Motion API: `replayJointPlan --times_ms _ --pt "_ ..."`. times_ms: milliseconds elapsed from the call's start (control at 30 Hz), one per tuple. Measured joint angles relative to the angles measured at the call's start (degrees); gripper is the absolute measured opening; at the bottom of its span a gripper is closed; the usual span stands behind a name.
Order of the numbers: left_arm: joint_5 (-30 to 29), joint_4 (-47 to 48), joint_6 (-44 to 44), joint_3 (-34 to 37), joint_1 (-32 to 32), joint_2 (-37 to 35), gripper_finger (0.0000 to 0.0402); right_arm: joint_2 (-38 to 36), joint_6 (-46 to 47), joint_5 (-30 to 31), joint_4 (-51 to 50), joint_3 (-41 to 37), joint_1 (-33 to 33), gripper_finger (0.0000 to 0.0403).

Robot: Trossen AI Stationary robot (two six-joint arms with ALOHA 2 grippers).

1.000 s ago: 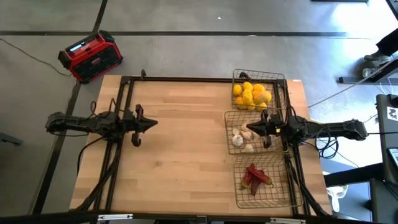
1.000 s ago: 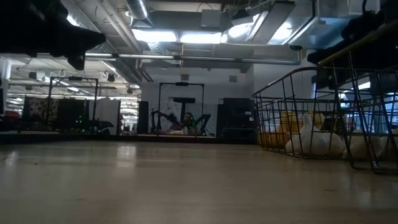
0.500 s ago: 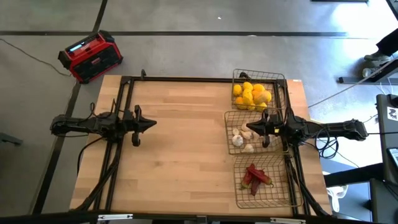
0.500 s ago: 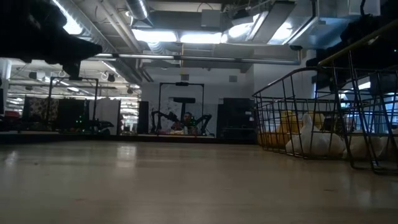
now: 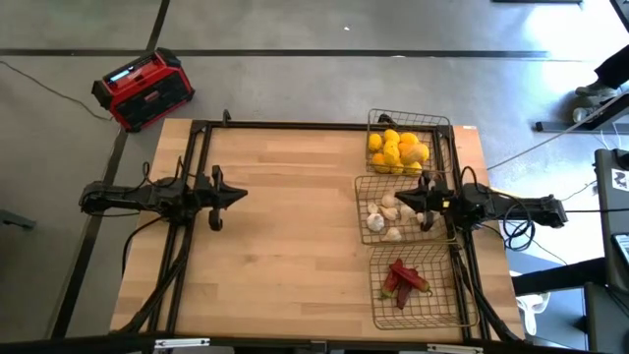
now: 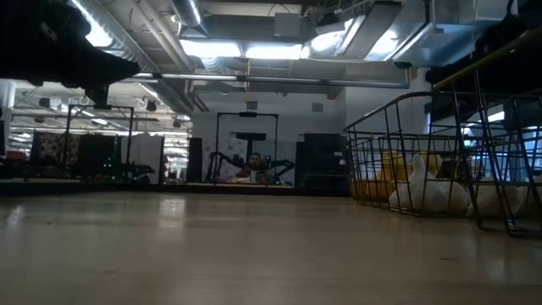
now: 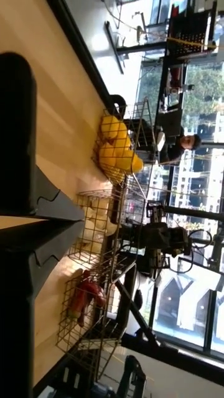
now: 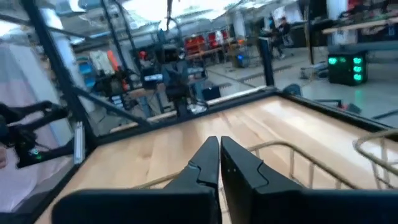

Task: Sort produce into baskets
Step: Return to Home Position

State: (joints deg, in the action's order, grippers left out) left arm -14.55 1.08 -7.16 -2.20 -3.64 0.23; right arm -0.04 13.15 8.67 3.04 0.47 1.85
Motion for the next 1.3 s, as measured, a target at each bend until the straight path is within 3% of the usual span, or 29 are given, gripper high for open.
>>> replayJointPlan --times_ms 267,467,1300 --pt "-1.83 0.89 -4.61 0.00 0.00 0.47 0.0008 0.41 4.73 0.72 0.00 0.02 0.00 0.0016" --pt "-1.87 1.01 6.37 0.00 0.04 1.05 0.0008 0.28 4.61 0.66 0.02 0.01 0.00 0.0016" --pt "-2.44 0.94 7.13 0.00 0.74 1.05 0.0008 0.27 4.54 0.72 -0.03 0.00 0.00 0.0016"
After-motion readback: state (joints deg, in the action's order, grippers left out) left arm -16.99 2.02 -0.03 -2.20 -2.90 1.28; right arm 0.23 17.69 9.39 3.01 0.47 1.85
